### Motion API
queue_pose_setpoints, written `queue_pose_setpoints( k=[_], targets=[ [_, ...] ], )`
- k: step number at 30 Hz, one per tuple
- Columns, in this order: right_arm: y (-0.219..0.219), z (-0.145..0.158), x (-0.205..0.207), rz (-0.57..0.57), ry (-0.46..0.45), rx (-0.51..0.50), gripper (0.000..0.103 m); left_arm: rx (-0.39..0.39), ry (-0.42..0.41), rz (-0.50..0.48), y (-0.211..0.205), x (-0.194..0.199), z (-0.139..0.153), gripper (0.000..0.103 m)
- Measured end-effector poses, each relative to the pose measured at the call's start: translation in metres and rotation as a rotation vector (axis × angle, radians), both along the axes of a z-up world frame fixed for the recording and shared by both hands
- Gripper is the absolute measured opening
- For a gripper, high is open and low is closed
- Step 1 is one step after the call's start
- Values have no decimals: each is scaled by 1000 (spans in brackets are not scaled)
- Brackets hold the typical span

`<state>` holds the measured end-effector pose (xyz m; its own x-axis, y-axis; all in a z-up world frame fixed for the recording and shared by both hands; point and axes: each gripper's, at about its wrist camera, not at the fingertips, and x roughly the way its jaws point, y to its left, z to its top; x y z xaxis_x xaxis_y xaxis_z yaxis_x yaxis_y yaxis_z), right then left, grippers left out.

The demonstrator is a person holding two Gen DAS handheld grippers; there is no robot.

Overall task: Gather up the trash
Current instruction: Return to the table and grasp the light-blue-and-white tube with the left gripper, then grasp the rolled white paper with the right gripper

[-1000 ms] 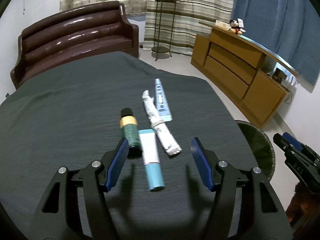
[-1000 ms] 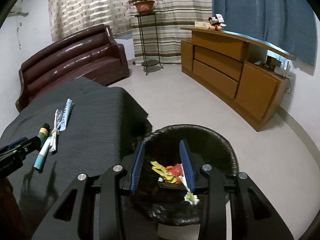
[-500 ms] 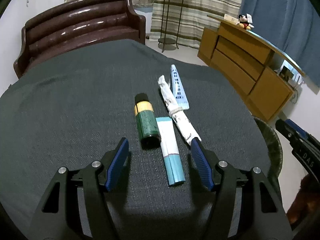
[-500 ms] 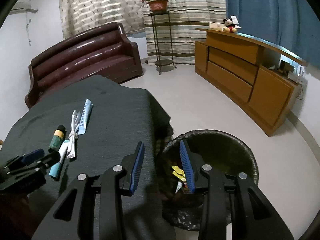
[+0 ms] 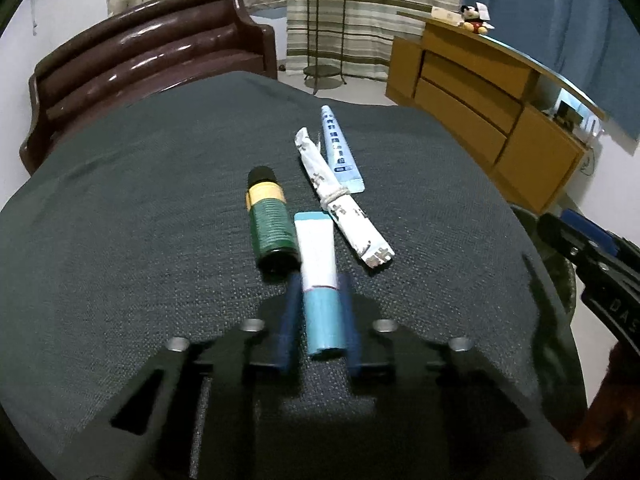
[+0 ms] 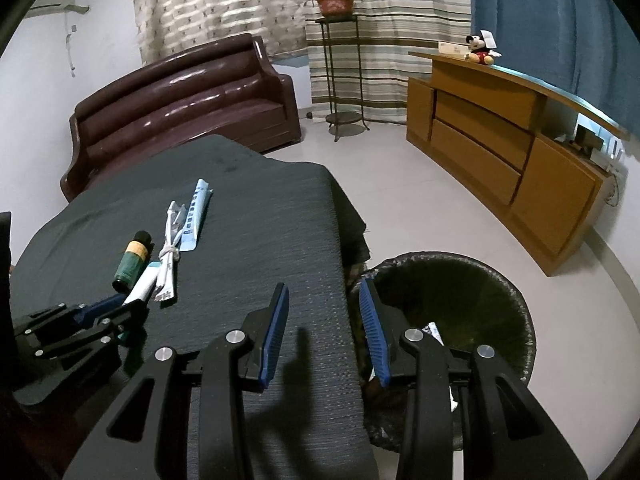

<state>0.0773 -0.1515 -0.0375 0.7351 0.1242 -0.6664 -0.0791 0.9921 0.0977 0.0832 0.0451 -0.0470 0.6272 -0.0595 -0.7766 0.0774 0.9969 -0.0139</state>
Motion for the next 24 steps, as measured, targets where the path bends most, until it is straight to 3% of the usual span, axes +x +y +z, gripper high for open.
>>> queue_pose_setpoints(
  k=[12,24],
  targets=[
    [32,3,6,71,2,-11,37,-63,-33,11,30,-24,18,13],
    [85,0,22,180,30,-21,37,-84,-81,125,92,-31,33,13]
  ],
)
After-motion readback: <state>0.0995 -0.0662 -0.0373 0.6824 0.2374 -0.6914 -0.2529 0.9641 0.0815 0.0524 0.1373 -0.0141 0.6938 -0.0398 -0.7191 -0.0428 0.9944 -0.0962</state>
